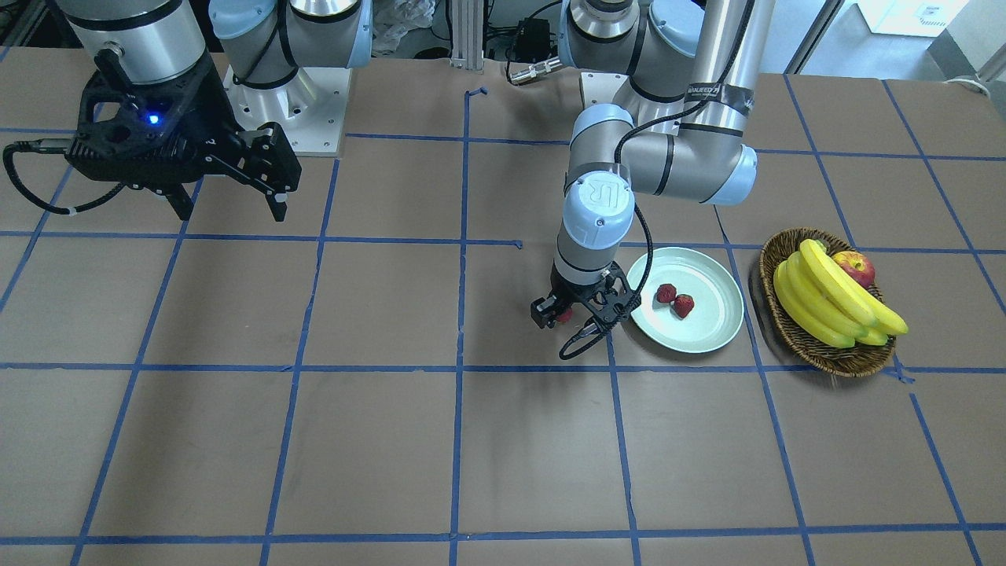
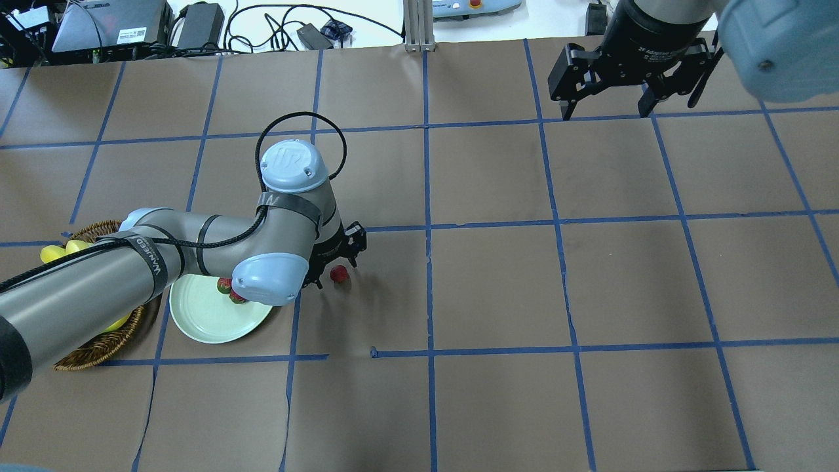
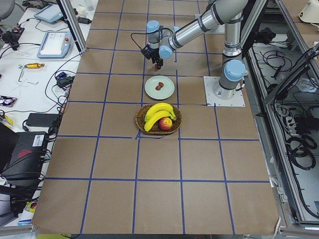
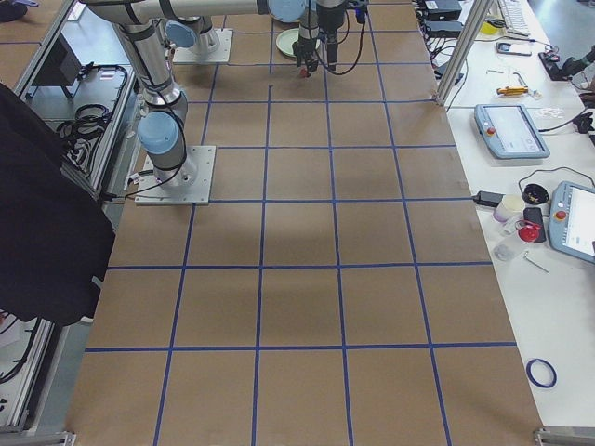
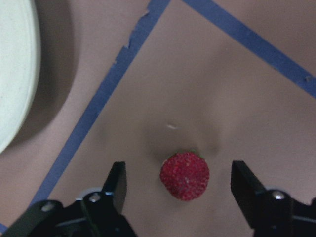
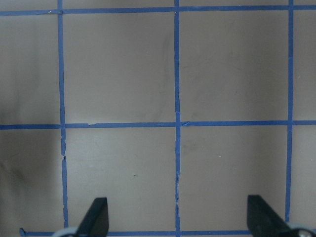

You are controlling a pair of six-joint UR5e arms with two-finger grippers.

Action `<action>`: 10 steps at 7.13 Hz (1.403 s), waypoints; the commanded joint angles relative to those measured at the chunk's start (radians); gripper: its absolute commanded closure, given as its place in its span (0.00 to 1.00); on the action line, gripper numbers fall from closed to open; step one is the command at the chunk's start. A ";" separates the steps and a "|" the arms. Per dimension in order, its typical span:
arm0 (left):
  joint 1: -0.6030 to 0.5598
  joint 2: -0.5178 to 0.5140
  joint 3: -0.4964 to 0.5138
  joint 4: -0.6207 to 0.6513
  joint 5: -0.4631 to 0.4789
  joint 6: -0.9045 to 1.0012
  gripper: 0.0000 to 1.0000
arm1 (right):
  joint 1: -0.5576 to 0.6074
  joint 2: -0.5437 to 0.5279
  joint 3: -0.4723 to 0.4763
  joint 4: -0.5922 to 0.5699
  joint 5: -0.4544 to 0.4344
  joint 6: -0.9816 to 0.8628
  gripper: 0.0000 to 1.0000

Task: Collect all strawberries into plate
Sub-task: 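Move the left gripper to the last strawberry and grasp it, then lower it with the left gripper onto the plate and release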

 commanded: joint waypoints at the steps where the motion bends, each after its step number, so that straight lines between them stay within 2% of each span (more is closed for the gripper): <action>1: 0.000 -0.001 0.001 -0.001 -0.002 -0.002 0.76 | 0.000 0.000 0.000 0.000 0.000 0.000 0.00; 2: 0.000 0.003 0.003 0.000 -0.002 0.003 0.91 | 0.000 0.000 0.000 0.000 0.000 0.000 0.00; 3: 0.001 0.020 0.005 -0.006 0.003 0.015 0.95 | 0.000 0.000 0.000 0.000 0.002 0.000 0.00; 5: 0.028 0.055 0.009 -0.041 0.041 0.061 0.92 | 0.000 0.000 0.000 -0.002 0.002 0.000 0.00; 6: 0.068 0.080 0.009 -0.105 0.116 0.105 0.92 | 0.000 0.000 0.000 -0.002 0.002 0.000 0.00; 7: 0.119 0.103 0.008 -0.141 0.130 0.173 0.92 | 0.000 0.000 0.000 -0.002 0.002 0.000 0.00; 9: 0.279 0.131 -0.009 -0.159 0.161 0.406 0.92 | 0.000 0.000 0.000 -0.002 0.002 0.000 0.00; 10: 0.406 0.134 -0.020 -0.158 0.168 0.551 0.92 | 0.000 0.000 0.000 -0.002 0.002 0.000 0.00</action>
